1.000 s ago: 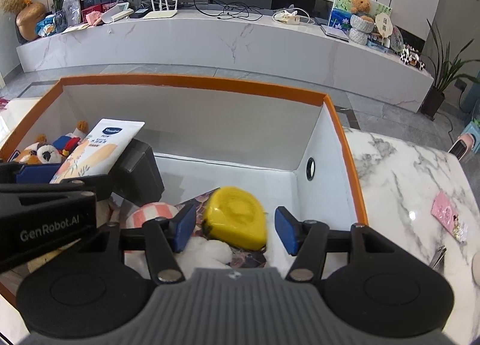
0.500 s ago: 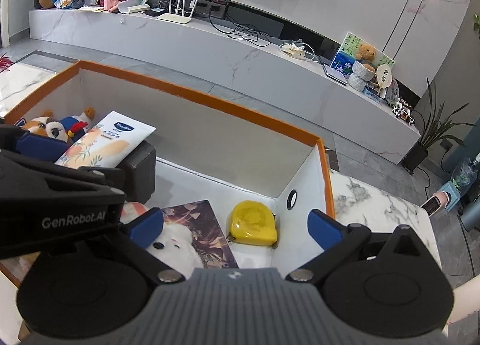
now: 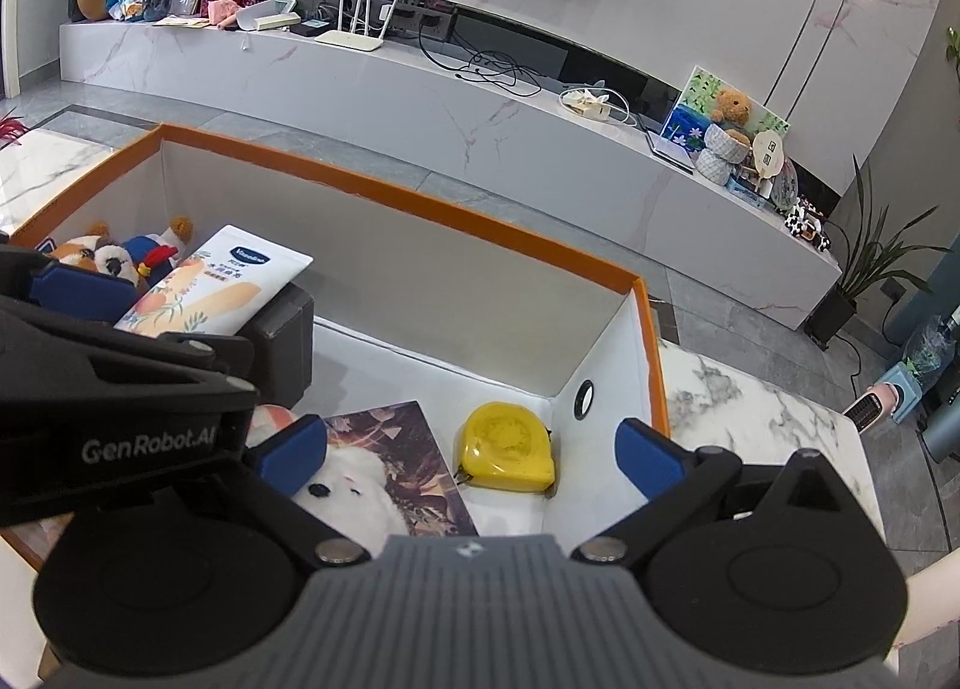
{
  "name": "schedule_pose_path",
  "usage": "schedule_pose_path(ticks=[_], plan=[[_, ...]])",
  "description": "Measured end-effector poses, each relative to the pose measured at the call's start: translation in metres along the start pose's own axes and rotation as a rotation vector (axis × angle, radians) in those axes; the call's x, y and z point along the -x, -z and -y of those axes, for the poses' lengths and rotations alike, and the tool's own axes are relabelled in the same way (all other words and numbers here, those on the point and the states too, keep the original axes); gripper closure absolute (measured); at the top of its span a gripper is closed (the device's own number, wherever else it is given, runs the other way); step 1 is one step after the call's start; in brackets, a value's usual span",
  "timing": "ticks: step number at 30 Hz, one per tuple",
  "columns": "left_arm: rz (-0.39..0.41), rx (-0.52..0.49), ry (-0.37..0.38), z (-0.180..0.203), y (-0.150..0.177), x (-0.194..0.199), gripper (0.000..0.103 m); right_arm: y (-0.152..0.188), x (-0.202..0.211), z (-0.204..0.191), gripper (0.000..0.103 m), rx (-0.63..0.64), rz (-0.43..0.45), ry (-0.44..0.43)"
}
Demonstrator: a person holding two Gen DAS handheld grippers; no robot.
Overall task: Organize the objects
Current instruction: 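Lower the white lotion tube into the box with the left gripper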
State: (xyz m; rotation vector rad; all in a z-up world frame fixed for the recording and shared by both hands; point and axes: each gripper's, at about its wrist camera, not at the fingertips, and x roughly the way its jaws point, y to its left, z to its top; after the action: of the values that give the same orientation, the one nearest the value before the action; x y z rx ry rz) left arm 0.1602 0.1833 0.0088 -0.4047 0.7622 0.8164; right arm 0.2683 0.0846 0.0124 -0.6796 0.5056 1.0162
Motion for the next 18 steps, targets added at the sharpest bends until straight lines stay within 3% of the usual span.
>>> schedule_pose_path(ticks=[18], plan=[[0.024, -0.001, 0.000, 0.006, 0.003, 0.020, 0.033, 0.005, 0.021, 0.001, 0.001, -0.002, 0.019, 0.020]])
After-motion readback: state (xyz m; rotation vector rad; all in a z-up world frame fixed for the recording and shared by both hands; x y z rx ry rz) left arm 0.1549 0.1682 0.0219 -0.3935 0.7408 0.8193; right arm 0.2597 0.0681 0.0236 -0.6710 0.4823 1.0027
